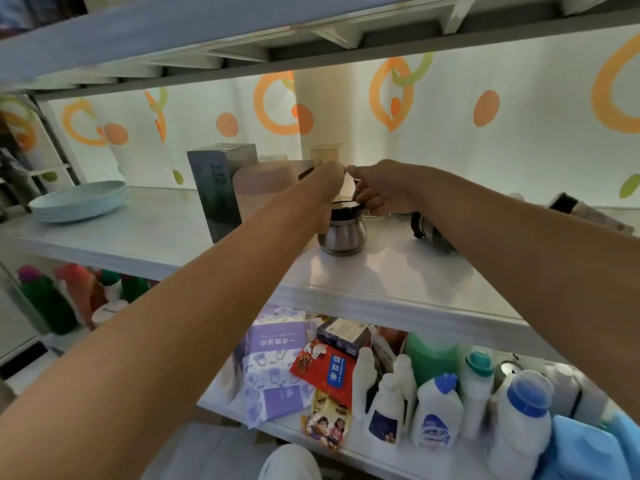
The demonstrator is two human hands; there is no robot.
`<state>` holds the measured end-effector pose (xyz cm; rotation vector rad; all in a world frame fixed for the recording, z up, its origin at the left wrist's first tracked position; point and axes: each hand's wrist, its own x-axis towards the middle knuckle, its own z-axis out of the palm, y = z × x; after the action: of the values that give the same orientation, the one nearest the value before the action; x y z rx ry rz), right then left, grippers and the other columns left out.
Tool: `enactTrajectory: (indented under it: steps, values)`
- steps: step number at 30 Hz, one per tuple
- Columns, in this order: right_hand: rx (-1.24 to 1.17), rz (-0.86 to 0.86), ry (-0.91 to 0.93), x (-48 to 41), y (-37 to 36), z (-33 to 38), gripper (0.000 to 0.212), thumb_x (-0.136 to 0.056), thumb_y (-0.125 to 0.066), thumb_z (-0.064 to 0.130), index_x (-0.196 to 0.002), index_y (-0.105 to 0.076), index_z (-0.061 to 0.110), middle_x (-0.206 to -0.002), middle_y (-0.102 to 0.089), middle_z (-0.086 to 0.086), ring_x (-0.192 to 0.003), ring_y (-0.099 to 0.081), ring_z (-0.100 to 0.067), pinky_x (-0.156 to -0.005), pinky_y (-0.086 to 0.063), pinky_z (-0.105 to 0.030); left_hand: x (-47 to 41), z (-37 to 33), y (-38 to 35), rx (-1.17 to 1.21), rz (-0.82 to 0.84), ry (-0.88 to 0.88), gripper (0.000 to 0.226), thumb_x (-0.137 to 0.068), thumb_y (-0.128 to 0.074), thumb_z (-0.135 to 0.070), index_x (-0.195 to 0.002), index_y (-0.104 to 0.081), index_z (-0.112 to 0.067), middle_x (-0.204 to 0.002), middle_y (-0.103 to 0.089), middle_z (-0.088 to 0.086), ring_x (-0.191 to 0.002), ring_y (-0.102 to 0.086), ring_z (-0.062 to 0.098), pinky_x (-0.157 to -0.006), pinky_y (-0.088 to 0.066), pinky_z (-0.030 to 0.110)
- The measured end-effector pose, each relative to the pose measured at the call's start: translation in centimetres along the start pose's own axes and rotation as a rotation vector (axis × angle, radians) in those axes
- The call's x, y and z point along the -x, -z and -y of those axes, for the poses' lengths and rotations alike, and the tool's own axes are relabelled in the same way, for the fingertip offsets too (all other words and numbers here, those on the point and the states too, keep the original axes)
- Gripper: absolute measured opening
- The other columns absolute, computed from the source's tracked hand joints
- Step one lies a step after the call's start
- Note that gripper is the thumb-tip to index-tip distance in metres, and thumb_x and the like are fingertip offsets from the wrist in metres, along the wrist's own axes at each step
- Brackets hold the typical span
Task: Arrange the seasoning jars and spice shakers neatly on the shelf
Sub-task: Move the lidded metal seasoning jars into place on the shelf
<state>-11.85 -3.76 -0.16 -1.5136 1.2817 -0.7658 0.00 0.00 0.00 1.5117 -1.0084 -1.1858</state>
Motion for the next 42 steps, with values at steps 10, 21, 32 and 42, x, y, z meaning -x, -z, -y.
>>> enactTrajectory:
  steps: [10,21,32,42]
  values:
    - [-0.035,-0.041,0.006,0.7,-0.3,-0.5,0.037,-0.095,-0.054,0.045,-0.1,-0.051,0.008,-0.075,-0.042,-0.008,-0.059,-0.037,-0.016,-0.073,-0.04,-0.027,1.3,0.4,-0.9,0.083,0.016,0.009,0.035,-0.096,-0.042,-0.025,-0.126,-0.051,-0.009,-0.114,-0.06,0.011,-0.095,-0.063,0.024,-0.036,-0.048,0.022]
    - [-0.222,-0.198,-0.029,3.2,-1.6,-1.0,0.025,-0.096,-0.048,0.027,-0.096,-0.057,0.003,-0.104,-0.064,-0.02,-0.098,-0.066,-0.027,-0.102,-0.047,-0.047,-6.1,1.4,-0.4,0.076,-0.101,0.04,0.057,-0.062,-0.045,-0.041,-0.111,-0.067,-0.021,-0.115,-0.07,0.007,-0.097,-0.069,0.027,-0.082,-0.052,0.044]
    - [-0.397,-0.306,-0.08,4.3,-2.1,-1.6,0.025,-0.098,-0.04,0.034,-0.085,-0.049,0.014,-0.083,-0.054,-0.01,-0.077,-0.054,-0.021,-0.094,-0.047,-0.033,2.5,1.1,0.5,0.19,-0.181,-0.017,0.042,-0.092,-0.031,-0.05,-0.104,-0.06,-0.021,-0.105,-0.063,-0.004,-0.079,-0.051,0.01,-0.061,-0.037,0.023]
    - [-0.481,-0.16,-0.081,3.7,-2.1,-3.7,0.076,-0.097,-0.027,0.064,-0.139,-0.048,0.003,-0.136,-0.058,-0.015,-0.116,-0.057,-0.026,-0.113,-0.035,-0.039,9.0,4.8,-2.4,0.305,-0.142,-0.016,0.06,-0.104,-0.019,-0.046,-0.153,-0.013,-0.013,-0.159,-0.021,0.007,-0.145,-0.022,0.024,-0.115,-0.017,0.034]
